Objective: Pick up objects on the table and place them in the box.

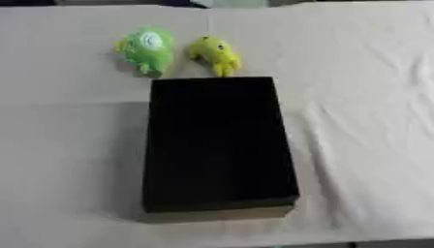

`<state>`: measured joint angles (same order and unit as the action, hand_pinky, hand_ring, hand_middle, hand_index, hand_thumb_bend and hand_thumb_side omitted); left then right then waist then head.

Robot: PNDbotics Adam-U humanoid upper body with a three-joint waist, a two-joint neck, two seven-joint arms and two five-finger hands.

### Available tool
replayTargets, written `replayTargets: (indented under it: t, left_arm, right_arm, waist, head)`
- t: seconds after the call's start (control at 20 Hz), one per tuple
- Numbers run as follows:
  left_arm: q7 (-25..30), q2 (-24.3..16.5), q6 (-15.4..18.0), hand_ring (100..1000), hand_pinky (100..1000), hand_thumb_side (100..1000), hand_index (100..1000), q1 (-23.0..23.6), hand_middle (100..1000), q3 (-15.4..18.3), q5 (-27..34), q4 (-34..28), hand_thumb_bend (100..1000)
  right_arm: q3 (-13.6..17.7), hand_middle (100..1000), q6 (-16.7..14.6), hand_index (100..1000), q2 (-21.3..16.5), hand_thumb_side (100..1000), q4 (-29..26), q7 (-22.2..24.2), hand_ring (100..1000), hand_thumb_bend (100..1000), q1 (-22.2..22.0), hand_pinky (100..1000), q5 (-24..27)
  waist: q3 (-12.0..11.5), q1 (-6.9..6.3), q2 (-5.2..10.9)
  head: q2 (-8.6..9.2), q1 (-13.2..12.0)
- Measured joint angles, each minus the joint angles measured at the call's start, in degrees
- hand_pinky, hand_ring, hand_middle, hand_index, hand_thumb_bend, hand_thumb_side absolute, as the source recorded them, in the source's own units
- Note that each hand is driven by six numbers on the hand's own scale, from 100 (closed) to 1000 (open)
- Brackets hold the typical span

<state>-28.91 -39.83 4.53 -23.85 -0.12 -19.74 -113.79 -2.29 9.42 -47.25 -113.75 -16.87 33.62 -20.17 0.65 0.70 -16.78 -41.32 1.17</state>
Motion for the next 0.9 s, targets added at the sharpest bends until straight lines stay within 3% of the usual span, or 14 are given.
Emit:
replayTargets:
  t: [0.2, 0.35, 0.6, 0.9]
  left_arm:
    - [0.16, -0.02, 0.01, 821, 732, 947, 843, 0.0, 776, -0.03, 0.04, 0.0, 260]
    - [0.39, -0.02, 0.03, 821, 732, 947, 843, 0.0, 776, -0.05, 0.08, 0.0, 260]
    - [0.47, -0.02, 0.06, 821, 731, 949, 843, 0.0, 775, -0.05, 0.08, 0.0, 258]
    - [0.47, -0.02, 0.06, 820, 730, 953, 842, 0.0, 775, -0.08, 0.08, 0.0, 256]
  right_arm:
    - [-2.16, 779, 5.37, 856, -4.1, 1000, 1.04, 5.29, 792, 100, 3.33, 845, -2.35]
    - [-4.56, 779, 6.95, 857, -5.74, 1000, 5.96, 8.45, 793, 100, 6.76, 844, -4.97]
    - [-8.32, 779, 5.46, 859, -6.01, 1000, 15.63, 11.3, 794, 100, 11.52, 843, -8.64]
    - [-11.94, 785, 2.95, 867, -4.54, 1000, 23.6, 14.65, 801, 100, 16.56, 845, -12.09]
  waist:
    - [-0.27, 0.26, 0.48]
    - [-0.35, 0.39, 0.58]
    - [-0.76, 0.46, 0.51]
    - [-1.15, 0.94, -0.15]
  head:
    - [-0.27, -0.2]
    - [-0.27, -1.48]
    - [0.47, -3.65]
    - [1.09, -3.12]
